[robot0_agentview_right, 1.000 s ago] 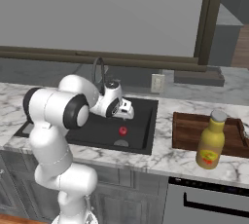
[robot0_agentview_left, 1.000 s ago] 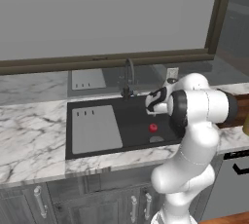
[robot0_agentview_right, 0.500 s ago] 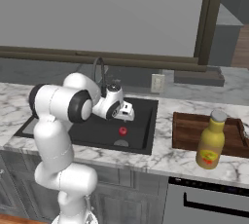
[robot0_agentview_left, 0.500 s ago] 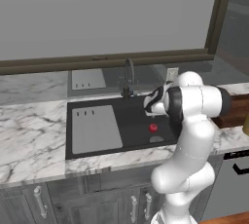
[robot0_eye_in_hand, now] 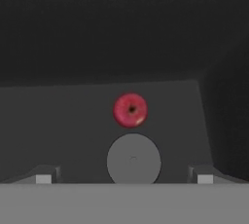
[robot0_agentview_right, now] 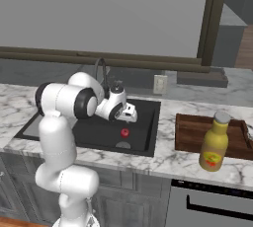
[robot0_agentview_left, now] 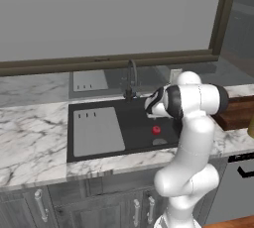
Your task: Pick up all produce items and place them in the sink. Turn on the sink faucet to wash them. Then turn the sink off and put them in the tray.
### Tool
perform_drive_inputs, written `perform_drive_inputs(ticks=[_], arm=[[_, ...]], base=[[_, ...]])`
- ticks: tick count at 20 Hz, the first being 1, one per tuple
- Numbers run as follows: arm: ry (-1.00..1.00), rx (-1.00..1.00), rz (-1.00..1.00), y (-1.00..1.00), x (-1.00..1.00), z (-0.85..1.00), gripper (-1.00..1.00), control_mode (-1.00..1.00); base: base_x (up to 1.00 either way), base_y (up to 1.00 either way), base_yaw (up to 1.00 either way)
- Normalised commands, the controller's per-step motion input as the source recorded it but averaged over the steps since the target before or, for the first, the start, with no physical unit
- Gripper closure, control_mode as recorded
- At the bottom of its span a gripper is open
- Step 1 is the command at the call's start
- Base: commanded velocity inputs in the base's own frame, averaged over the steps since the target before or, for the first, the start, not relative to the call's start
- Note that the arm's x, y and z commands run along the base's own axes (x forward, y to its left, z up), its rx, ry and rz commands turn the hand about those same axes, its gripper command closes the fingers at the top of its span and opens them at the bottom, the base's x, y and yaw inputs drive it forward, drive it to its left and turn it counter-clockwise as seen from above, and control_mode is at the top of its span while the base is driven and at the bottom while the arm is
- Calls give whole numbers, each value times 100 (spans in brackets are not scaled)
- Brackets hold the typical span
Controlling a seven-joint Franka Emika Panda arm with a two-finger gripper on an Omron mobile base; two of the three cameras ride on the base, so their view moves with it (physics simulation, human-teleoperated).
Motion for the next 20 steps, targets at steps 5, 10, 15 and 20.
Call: perform_drive_inputs(ticks=[5, 10, 15, 20], arm=[[0, 0, 0, 0, 24, -10, -100, -100], [0, 0, 0, 0, 24, -17, -100, -100], [0, 1, 0, -1, 18, -26, -100, -100], [0, 3, 0, -8, -2, -21, -100, -100]], base=[[0, 0, 0], [0, 0, 0], [0, 0, 0], [0, 0, 0]])
